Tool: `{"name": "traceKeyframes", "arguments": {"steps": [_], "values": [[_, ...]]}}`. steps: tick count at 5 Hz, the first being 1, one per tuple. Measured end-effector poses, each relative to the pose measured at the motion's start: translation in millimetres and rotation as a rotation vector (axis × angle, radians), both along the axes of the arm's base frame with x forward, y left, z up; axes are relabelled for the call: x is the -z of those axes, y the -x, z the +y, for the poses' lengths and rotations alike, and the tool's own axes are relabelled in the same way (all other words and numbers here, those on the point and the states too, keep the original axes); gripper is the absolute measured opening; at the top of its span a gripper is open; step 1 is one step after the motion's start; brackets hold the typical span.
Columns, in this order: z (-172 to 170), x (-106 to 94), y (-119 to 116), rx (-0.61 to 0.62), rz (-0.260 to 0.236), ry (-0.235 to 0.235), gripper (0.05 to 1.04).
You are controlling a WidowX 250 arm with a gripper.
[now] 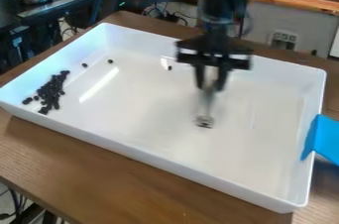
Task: Sweep into pile
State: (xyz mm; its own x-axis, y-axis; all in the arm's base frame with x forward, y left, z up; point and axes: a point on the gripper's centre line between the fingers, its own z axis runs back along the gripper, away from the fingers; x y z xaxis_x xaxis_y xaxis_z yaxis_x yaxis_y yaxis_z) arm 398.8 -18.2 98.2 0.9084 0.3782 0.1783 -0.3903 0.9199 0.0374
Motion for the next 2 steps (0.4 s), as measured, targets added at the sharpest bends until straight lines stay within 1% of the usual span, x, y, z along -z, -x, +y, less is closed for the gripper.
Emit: {"name": "traceKeyframes", "arguments": {"steps": [1,2], "values": [[29,-31.9,11,-0.017,-0.034,0.090,0.341],[4,-66.3,10,0.042,-0.057,0.178,0.340]]}}
